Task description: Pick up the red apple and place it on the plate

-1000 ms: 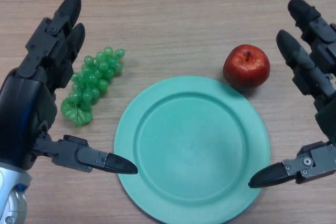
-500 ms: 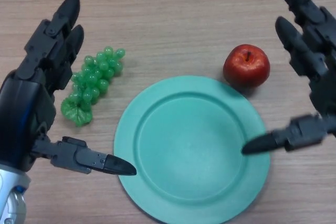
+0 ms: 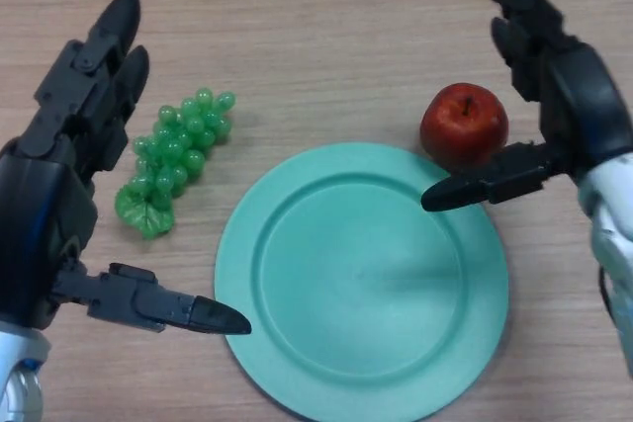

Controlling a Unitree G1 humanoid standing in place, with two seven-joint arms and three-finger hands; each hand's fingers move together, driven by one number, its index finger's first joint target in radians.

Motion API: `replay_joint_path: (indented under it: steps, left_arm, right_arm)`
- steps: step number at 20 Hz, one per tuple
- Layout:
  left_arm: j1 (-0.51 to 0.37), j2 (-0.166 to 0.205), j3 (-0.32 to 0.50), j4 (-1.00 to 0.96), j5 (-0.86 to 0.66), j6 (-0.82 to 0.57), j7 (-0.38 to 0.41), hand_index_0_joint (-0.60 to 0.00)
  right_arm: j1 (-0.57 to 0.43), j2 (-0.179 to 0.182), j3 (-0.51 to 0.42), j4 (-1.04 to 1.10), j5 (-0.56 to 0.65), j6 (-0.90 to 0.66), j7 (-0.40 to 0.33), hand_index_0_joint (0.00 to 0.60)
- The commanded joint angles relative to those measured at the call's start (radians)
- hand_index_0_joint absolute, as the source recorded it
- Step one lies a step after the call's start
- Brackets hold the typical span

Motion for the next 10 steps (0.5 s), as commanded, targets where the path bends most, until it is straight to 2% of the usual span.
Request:
replay_joint_path:
  steps: [1, 6, 7, 8, 9, 10]
  left_arm:
    - [-0.006, 0.014, 0.072, -0.043, -0.033, -0.159, 0.027, 0.000]
    - [-0.023, 0.027, 0.132, -0.043, -0.068, -0.145, 0.026, 0.000]
    - [-0.023, 0.027, 0.132, -0.043, -0.068, -0.147, 0.026, 0.000]
    - [-0.021, 0.025, 0.132, -0.041, -0.066, -0.151, 0.026, 0.000]
    - [-0.019, 0.023, 0.130, -0.040, -0.062, -0.157, 0.027, 0.000]
    - [-0.013, 0.019, 0.124, -0.036, -0.052, -0.168, 0.028, 0.000]
  right_arm:
    - [-0.106, -0.038, -0.050, 0.054, -0.032, -0.179, -0.069, 0.000]
    - [-0.205, -0.041, -0.028, 0.314, -0.170, -0.249, -0.108, 0.000]
    - [-0.207, -0.040, -0.027, 0.318, -0.172, -0.248, -0.108, 0.102]
    - [-0.208, -0.040, -0.023, 0.329, -0.182, -0.246, -0.105, 0.250]
    - [-0.205, -0.041, -0.015, 0.333, -0.202, -0.237, -0.091, 0.351]
    - [-0.196, -0.038, -0.009, 0.327, -0.232, -0.217, -0.059, 0.500]
